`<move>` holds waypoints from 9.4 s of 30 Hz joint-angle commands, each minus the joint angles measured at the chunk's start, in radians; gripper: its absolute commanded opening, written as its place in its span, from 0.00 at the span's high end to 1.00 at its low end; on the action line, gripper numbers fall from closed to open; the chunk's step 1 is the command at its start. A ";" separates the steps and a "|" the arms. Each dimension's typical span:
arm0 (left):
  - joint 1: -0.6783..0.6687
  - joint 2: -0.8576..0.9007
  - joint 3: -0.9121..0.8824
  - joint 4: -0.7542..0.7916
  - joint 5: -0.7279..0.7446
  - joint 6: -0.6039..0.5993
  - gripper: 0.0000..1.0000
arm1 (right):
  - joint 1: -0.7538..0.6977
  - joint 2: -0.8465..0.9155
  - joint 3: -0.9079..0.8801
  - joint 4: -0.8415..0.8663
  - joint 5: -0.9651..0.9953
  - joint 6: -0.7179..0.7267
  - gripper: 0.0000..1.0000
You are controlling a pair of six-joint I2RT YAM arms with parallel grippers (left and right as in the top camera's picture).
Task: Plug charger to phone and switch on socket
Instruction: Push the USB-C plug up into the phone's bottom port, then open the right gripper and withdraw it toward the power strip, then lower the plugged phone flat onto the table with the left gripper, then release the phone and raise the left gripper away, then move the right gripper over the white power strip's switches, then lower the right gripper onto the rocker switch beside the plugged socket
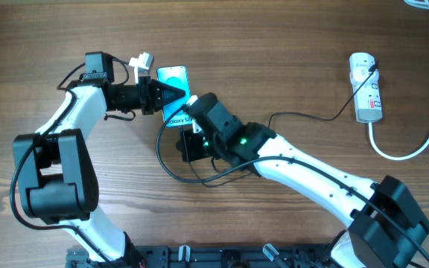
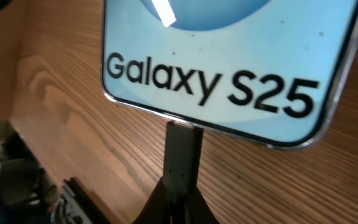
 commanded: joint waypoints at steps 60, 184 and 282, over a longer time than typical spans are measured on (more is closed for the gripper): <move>-0.307 0.006 -0.059 -0.115 -1.051 -0.342 0.77 | -0.458 -0.037 0.016 -0.315 -0.054 -0.196 0.00; -0.014 0.009 0.006 -0.134 -1.068 -0.387 0.00 | -1.233 0.345 0.612 -0.804 0.018 -0.359 0.00; -0.014 0.009 0.006 -0.134 -1.068 -0.387 0.00 | -1.227 0.464 0.238 -0.276 0.218 -0.123 0.01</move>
